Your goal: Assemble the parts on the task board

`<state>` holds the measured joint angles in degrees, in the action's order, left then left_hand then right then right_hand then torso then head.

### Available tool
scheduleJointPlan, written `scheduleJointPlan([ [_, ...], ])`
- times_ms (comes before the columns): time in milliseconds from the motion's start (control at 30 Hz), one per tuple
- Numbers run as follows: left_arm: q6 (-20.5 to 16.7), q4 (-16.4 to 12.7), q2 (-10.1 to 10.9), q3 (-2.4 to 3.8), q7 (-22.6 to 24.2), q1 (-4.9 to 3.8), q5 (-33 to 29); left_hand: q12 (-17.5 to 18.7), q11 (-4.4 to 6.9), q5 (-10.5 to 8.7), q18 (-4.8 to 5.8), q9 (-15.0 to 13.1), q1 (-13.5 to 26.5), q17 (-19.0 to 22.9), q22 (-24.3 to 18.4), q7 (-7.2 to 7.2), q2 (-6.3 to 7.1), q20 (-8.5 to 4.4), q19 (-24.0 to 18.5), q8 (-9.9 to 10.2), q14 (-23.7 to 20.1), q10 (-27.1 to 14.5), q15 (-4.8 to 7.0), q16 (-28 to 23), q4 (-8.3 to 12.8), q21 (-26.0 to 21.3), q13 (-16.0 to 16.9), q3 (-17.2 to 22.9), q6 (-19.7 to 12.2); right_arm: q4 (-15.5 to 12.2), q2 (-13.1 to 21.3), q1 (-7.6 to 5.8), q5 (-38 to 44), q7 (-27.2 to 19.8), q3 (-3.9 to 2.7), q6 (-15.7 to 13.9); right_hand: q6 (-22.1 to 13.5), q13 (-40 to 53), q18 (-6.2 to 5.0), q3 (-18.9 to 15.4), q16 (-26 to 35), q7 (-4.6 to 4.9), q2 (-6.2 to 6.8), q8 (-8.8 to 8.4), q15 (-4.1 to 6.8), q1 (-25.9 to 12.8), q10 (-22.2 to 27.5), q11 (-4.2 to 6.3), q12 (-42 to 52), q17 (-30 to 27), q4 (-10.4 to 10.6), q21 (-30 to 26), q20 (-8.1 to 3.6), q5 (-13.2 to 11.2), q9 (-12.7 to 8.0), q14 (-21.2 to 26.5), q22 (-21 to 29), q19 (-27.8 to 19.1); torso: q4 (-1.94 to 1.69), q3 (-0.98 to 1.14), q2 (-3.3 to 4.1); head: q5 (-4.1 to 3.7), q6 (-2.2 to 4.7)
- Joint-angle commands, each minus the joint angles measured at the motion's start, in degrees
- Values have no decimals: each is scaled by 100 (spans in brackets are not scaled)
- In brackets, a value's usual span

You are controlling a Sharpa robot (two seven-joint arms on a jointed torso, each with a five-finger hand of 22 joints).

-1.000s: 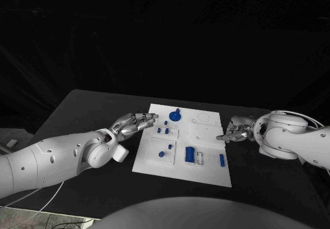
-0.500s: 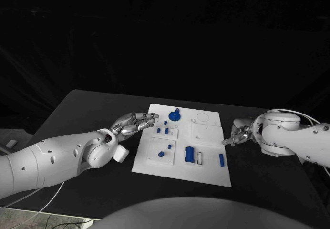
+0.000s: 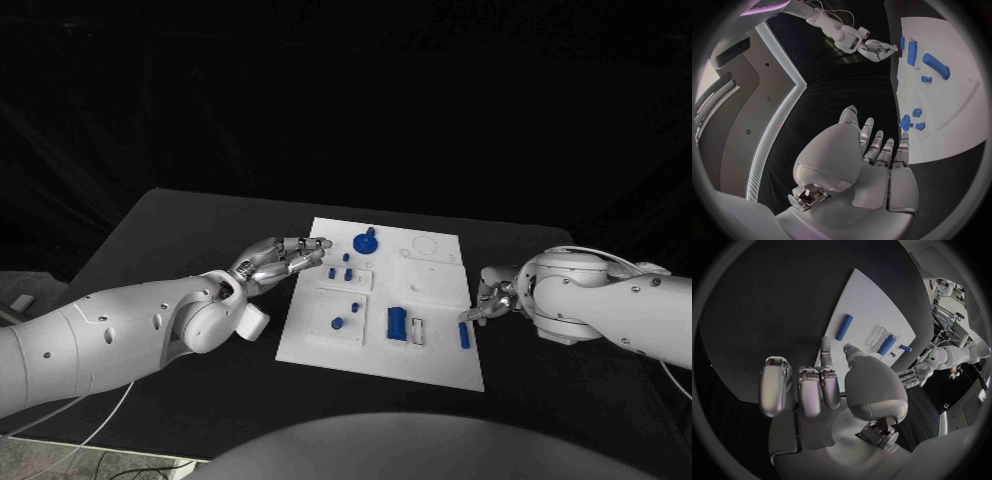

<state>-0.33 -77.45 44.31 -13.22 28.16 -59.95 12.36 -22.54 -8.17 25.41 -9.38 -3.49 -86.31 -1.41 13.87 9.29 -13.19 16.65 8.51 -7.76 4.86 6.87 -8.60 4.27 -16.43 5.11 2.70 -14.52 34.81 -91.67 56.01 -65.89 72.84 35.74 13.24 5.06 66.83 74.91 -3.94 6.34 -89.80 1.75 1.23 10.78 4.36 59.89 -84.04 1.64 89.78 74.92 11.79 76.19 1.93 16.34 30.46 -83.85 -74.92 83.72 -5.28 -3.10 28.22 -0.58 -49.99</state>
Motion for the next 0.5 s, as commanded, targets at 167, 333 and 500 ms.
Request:
scheduleJointPlan([
  [167,47,-9,-7,4,67,5,6,-9,1,31,-83,-6,-67,-5,2,10,13,2,19,-33,34,36,9,25,-12,20,4,33,25,50,-83,103,-108,80,2,-124,50,1509,56,12,-20,-7,-14,21,53,47,-596,46,22,1508,-42,-56,-31,137,95,-615,-1056,-30,1,-1,-3,-26,-1],
  [333,51,-8,-12,4,68,5,6,0,1,36,-81,-3,-73,-4,0,10,20,2,20,-28,32,34,6,25,-10,20,2,32,2,91,-133,147,-81,86,1,-175,-3,1509,48,23,-20,-3,-18,14,57,49,-596,46,22,1508,-56,-96,-37,221,152,-615,-1045,-44,-1,-1,1,-38,-1],
  [500,50,-8,-8,4,62,5,6,0,1,36,-81,-3,-73,-4,0,10,20,2,20,-28,32,34,6,25,-10,20,2,32,2,137,-178,169,-44,110,1,-206,-42,1509,32,45,-20,-1,-29,13,58,57,-596,46,22,1508,-74,-174,-40,330,210,-615,-1022,-77,-2,0,0,-40,-1],
])
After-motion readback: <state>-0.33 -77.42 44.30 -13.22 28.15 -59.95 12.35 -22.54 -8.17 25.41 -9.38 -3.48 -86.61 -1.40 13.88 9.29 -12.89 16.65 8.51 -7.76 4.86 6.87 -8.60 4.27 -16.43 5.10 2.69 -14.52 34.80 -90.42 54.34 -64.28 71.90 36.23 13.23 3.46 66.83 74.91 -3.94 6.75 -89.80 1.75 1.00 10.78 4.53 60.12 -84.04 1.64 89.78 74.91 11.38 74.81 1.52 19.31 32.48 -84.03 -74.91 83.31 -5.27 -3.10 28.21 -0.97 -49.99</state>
